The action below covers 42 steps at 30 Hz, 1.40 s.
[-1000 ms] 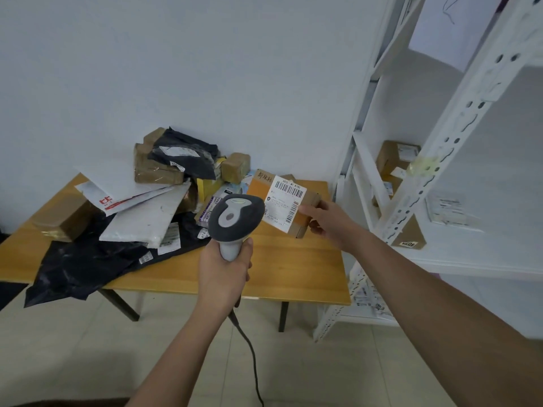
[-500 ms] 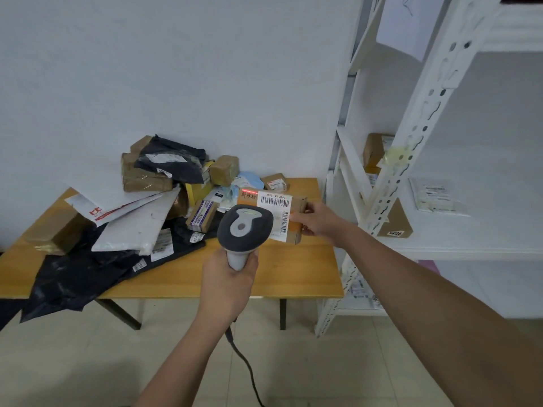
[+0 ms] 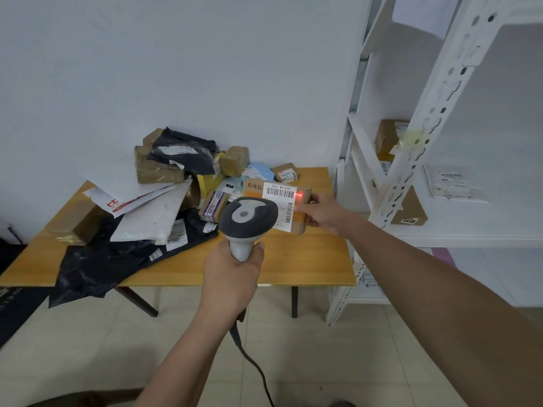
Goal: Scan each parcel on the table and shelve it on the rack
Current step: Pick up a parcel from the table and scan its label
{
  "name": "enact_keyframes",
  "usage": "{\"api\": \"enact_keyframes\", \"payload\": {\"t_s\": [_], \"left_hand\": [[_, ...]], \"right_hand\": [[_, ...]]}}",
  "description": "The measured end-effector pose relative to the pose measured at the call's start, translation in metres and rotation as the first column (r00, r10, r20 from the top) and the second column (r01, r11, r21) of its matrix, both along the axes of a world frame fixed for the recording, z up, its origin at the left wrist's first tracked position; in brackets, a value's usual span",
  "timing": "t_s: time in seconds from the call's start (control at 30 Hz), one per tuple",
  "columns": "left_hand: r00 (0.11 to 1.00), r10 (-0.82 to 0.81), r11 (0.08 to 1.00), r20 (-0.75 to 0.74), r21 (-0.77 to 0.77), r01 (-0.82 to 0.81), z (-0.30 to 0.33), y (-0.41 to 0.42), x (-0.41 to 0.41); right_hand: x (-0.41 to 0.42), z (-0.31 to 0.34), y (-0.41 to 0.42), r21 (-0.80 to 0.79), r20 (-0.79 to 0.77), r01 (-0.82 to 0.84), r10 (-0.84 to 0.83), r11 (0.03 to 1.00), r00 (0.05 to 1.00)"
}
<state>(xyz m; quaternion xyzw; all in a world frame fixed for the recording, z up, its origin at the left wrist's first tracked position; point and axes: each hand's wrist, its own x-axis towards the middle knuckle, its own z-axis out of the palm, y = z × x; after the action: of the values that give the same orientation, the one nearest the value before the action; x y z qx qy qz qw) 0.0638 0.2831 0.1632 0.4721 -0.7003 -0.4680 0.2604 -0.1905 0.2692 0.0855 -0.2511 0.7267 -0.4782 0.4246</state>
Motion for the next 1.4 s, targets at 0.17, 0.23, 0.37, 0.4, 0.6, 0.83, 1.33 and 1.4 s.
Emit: {"api": "enact_keyframes", "payload": {"t_s": [0.17, 0.23, 0.37, 0.4, 0.6, 0.83, 1.33, 1.4], "left_hand": [[1.0, 0.011, 0.999, -0.015, 0.036, -0.01, 0.003, 0.001, 0.004], [0.999, 0.018, 0.999, -0.026, 0.041, -0.017, 0.005, 0.0, 0.005], [0.999, 0.013, 0.999, -0.033, 0.037, -0.012, 0.009, 0.001, 0.005], [0.999, 0.011, 0.999, -0.035, 0.042, -0.009, 0.009, 0.001, 0.005], [1.0, -0.012, 0.999, -0.008, 0.041, 0.012, 0.012, 0.004, 0.003], [0.998, -0.022, 0.995, -0.055, 0.1, 0.027, 0.011, 0.008, -0.003], [0.999, 0.02, 0.999, 0.047, -0.037, -0.018, 0.001, 0.035, -0.031], [0.997, 0.051, 0.999, 0.06, -0.017, -0.05, -0.002, 0.043, -0.04]], "right_hand": [[0.003, 0.0, -0.002, 0.004, -0.003, 0.016, -0.016, 1.0, 1.0], [0.003, -0.001, -0.002, 0.001, -0.004, 0.012, -0.012, 1.0, 1.0], [0.004, -0.001, 0.0, 0.002, 0.006, 0.017, -0.017, 1.0, 1.0], [0.003, -0.001, 0.0, 0.001, 0.008, 0.018, -0.018, 1.0, 1.0], [0.002, 0.003, 0.005, -0.003, 0.027, 0.027, -0.027, 1.0, 0.999], [-0.003, 0.004, 0.014, 0.005, 0.047, 0.036, -0.037, 0.999, 0.998], [-0.032, -0.011, 0.027, 0.031, 0.025, -0.062, 0.061, 0.998, 0.998], [-0.04, -0.015, 0.025, 0.042, 0.025, -0.082, 0.081, 0.996, 0.996]]}}
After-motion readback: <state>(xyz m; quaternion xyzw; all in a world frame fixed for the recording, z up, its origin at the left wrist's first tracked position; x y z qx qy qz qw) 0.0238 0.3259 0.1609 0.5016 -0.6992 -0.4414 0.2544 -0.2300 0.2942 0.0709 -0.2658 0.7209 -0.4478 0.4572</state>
